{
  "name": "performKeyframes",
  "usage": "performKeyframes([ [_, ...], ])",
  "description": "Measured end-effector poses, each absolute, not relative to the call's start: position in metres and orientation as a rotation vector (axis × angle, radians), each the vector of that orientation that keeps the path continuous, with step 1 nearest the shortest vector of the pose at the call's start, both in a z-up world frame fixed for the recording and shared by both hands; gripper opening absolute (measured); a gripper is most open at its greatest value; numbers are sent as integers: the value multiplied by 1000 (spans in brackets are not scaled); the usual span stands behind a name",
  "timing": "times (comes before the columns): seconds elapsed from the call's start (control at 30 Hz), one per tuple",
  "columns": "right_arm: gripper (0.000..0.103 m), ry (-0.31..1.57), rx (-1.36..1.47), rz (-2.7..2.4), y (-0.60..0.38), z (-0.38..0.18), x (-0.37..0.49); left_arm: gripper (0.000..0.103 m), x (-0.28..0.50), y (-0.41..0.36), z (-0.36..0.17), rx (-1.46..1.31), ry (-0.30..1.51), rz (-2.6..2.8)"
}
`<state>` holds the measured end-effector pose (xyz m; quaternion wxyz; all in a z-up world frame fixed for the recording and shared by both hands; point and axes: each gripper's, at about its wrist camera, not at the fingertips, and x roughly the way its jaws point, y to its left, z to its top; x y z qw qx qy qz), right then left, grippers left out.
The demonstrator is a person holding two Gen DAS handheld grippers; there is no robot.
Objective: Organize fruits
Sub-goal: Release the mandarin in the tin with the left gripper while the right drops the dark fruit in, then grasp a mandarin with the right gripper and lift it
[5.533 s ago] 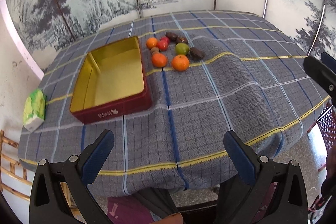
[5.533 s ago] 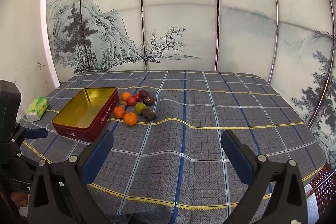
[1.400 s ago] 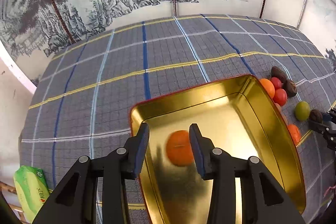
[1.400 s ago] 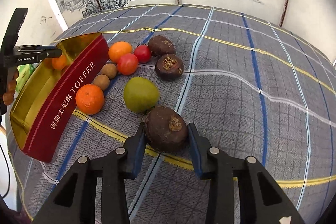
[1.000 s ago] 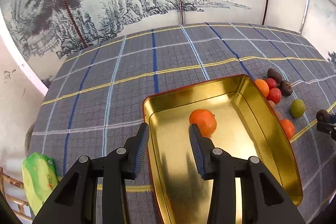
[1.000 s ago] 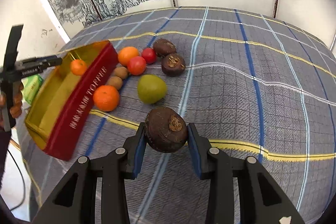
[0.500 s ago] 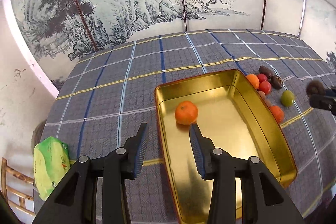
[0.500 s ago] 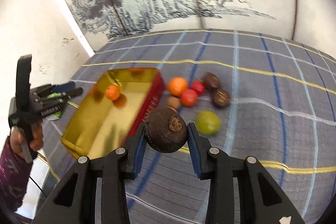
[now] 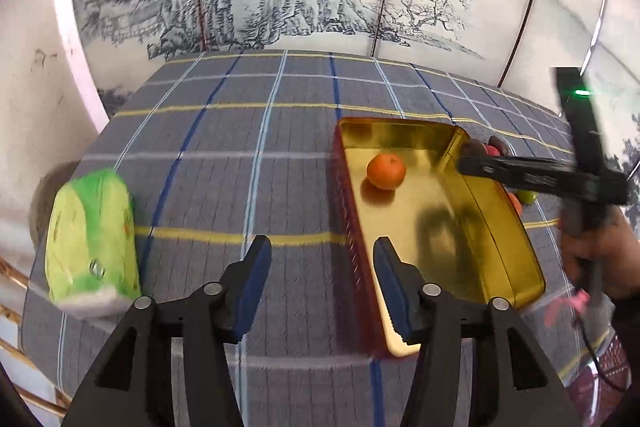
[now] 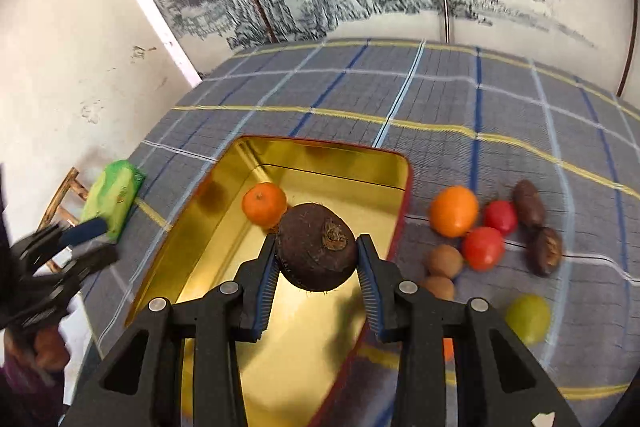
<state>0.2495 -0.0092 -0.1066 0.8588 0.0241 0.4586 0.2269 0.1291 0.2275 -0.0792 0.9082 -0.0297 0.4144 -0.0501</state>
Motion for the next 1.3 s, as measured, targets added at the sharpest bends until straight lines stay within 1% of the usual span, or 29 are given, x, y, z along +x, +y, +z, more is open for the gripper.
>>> performKeyframes([
  [0.03,35,969,46,468,-5,-112,255,58,125,231,-80,-63,865,-102],
  [0.17,36,952,50,461,9,-119,275,59,111,237,-82,-78,887,-122],
  [0.27,44,931,159,480,-7,-109,277,61,104,234,-80,-78,902,-137],
  [0.3,49,898,178,458,-20,-99,272,61,101,233,-78,-75,902,-144],
  [0.4,49,843,214,445,-66,-77,247,65,88,227,-70,-77,881,-174],
  [0.5,51,847,132,377,-109,-67,209,68,78,223,-64,-94,859,-197],
  [0.63,51,889,37,352,-128,-77,159,77,67,214,-61,-193,832,-260],
  [0.73,51,890,-14,364,-119,-89,143,77,61,198,-64,-229,852,-290],
  [0.87,48,876,-98,370,-94,-110,154,77,52,170,-65,-184,869,-295],
  [1.1,48,877,-98,402,-89,-125,193,77,45,134,-52,-74,857,-291],
  [1.2,45,904,-105,422,-82,-135,209,77,52,123,-47,-52,853,-293],
  [1.27,35,961,-92,438,-79,-146,220,77,57,114,-45,-29,854,-297],
  [1.3,35,953,-95,452,-79,-145,220,77,60,108,-44,-12,853,-298],
])
